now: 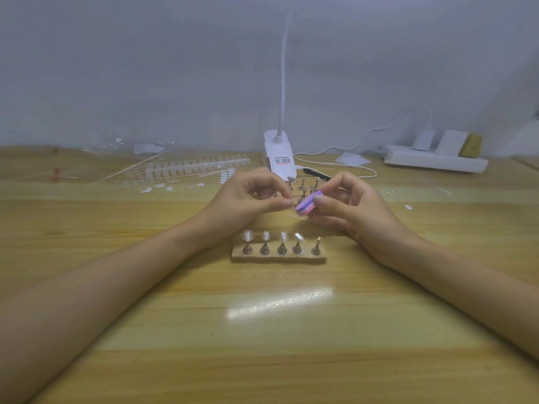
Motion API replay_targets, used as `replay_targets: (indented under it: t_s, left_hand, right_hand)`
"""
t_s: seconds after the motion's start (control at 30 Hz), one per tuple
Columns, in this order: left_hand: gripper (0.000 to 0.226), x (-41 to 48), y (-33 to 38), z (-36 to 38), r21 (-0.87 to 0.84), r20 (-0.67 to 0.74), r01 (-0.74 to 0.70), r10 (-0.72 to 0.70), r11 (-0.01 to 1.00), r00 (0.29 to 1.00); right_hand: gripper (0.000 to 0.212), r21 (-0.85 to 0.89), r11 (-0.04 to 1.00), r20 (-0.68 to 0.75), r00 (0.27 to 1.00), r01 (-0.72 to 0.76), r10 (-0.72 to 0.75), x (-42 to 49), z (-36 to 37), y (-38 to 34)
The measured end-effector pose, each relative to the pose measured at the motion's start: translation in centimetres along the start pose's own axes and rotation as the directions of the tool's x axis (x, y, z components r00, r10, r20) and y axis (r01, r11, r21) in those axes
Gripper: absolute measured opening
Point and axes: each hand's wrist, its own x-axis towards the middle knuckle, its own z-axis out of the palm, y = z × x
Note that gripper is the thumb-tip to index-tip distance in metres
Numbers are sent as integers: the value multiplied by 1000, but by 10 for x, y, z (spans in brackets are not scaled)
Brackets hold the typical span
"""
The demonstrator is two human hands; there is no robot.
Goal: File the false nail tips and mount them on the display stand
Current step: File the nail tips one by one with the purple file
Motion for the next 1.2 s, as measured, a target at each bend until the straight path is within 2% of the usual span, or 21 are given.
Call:
replay_targets:
  t_s: [0.07, 0.1, 0.2, 0.33, 0.47, 0.57, 0.67, 0.77, 0.9, 1.03, 1.13, 1.2]
  left_hand:
    - [5, 0, 0, -1, 8, -24, 1, -1, 1000, 1000]
    - [5, 0, 0, 0, 25, -5, -12, 12, 1000, 1000]
    - [6, 0, 0, 1, 31, 4, -22, 22, 999, 1000]
    - [10, 0, -1, -1, 23, -33, -38, 38, 999, 999]
    - [6, 1, -2, 0, 37, 2, -40, 40, 998, 999]
    - [6, 0, -1, 0, 37, 7, -44, 44, 998, 999]
    - [7, 0, 0, 0, 21, -22, -42, 42, 999, 999]
    - [6, 0, 0, 0, 33, -40, -49, 50, 998, 998]
    - [6, -1, 1, 1, 53, -10, -59, 59, 997, 998]
    - [10, 0, 1, 0, 50, -27, -66, 68, 997, 997]
    - [9, 0, 0, 0, 50, -19, -67, 68, 996, 997]
    - [9, 0, -1, 0, 53, -31, -65, 67, 996, 997]
  right_hand:
    - [18, -67, 998, 106, 994, 2, 5, -2, 3, 0]
    - [18, -63, 998, 99, 995, 8, -1, -2, 3, 1]
    - [14, 24, 1000, -48, 999, 9, -8, 0, -1, 1]
    - [16, -38, 999, 105, 994, 12, -8, -1, 2, 2]
    - [17, 38, 999, -34, 999, 11, -10, 1, -1, 3]
    - [16, -14, 1000, 68, 998, -3, 4, 2, -2, 3]
    - [17, -30, 1000, 57, 998, 8, -6, 1, -1, 3]
    - [19, -82, 996, 117, 993, 22, -13, -1, 1, 2]
    - [22, -30, 999, 6, 1000, 26, -26, -1, 0, 1]
    - [18, -128, 991, 131, 991, 38, -21, -3, 4, 2]
    - [17, -50, 998, -16, 999, 29, -30, -2, 1, 1]
    - [17, -94, 995, 27, 1000, 19, -17, -2, 1, 1]
